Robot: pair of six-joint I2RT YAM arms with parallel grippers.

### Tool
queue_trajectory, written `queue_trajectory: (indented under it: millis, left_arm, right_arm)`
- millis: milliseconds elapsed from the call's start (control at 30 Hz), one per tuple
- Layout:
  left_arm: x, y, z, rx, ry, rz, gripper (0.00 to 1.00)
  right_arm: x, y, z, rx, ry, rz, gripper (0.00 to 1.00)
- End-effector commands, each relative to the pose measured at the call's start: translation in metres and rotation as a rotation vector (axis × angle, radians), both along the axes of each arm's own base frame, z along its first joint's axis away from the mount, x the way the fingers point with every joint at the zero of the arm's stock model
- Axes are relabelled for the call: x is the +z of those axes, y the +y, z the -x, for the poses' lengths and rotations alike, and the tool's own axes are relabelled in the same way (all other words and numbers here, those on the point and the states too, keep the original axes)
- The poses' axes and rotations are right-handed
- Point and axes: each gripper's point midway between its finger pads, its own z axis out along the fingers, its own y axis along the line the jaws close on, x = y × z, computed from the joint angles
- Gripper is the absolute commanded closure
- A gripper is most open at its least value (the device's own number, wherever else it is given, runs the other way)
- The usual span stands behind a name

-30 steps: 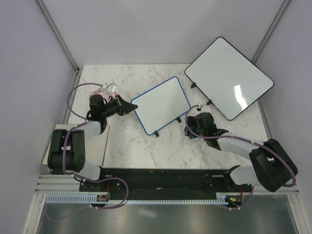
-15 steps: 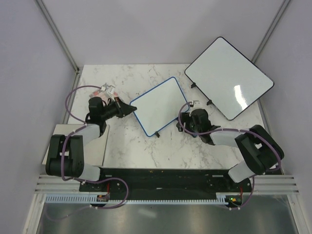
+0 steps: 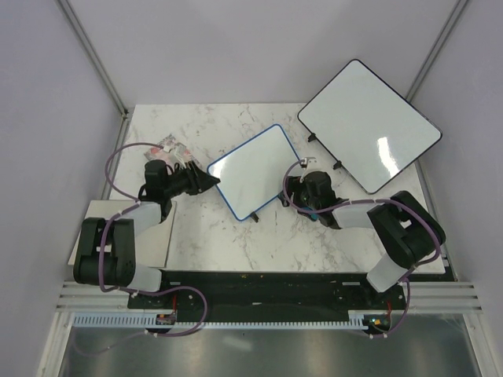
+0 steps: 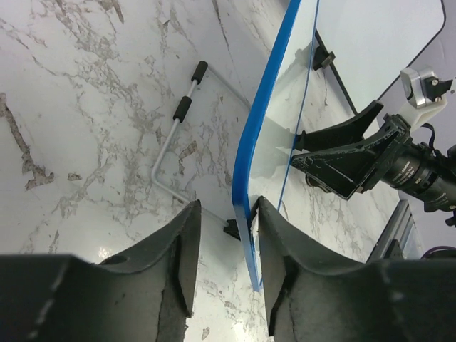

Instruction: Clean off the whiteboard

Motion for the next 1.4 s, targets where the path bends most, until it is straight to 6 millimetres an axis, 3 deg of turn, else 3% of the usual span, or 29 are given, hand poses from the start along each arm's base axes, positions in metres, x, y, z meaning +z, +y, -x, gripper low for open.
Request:
queue_trajectory:
  millis: [0, 167, 233, 267, 300, 533, 900, 1033, 1367]
  left_arm:
    - [0.005, 0.003, 0.003, 0.000, -0.047, -0.042, 0.51]
    - [0.016, 0.004, 0.005, 0.007, -0.084, -0.040, 0.45]
    - [0.024, 0.003, 0.006, 0.007, -0.101, -0.036, 0.36]
    - [0.027, 0.003, 0.007, 0.008, -0.106, -0.035, 0.26]
    - [0.033, 0.003, 0.009, 0.008, -0.121, -0.032, 0.25]
    - [0.045, 0.004, 0.025, 0.014, -0.143, -0.022, 0.24]
    - [0.034, 0.005, 0.050, 0.040, -0.115, -0.026, 0.24]
    - [0.029, 0.000, 0.055, 0.020, -0.098, -0.024, 0.24]
    - [0.020, -0.007, 0.067, 0.003, -0.082, -0.023, 0.24]
  right_arm:
    - [0.013, 0.014, -0.011, 0.037, -0.044, -0.043, 0.26]
    - [0.010, 0.013, -0.007, 0.041, -0.039, -0.040, 0.26]
    - [0.008, 0.012, -0.005, 0.043, -0.035, -0.041, 0.27]
    - [0.008, 0.013, -0.004, 0.047, -0.037, -0.044, 0.27]
    - [0.008, 0.014, -0.003, 0.057, -0.036, -0.045, 0.26]
    - [0.007, 0.021, 0.002, 0.103, -0.033, -0.072, 0.28]
    - [-0.015, 0.028, 0.036, 0.161, 0.021, -0.044, 0.30]
    - [-0.021, 0.037, 0.045, 0.196, 0.023, -0.029, 0.30]
    - [-0.023, 0.086, 0.069, 0.325, 0.021, -0.004, 0.30]
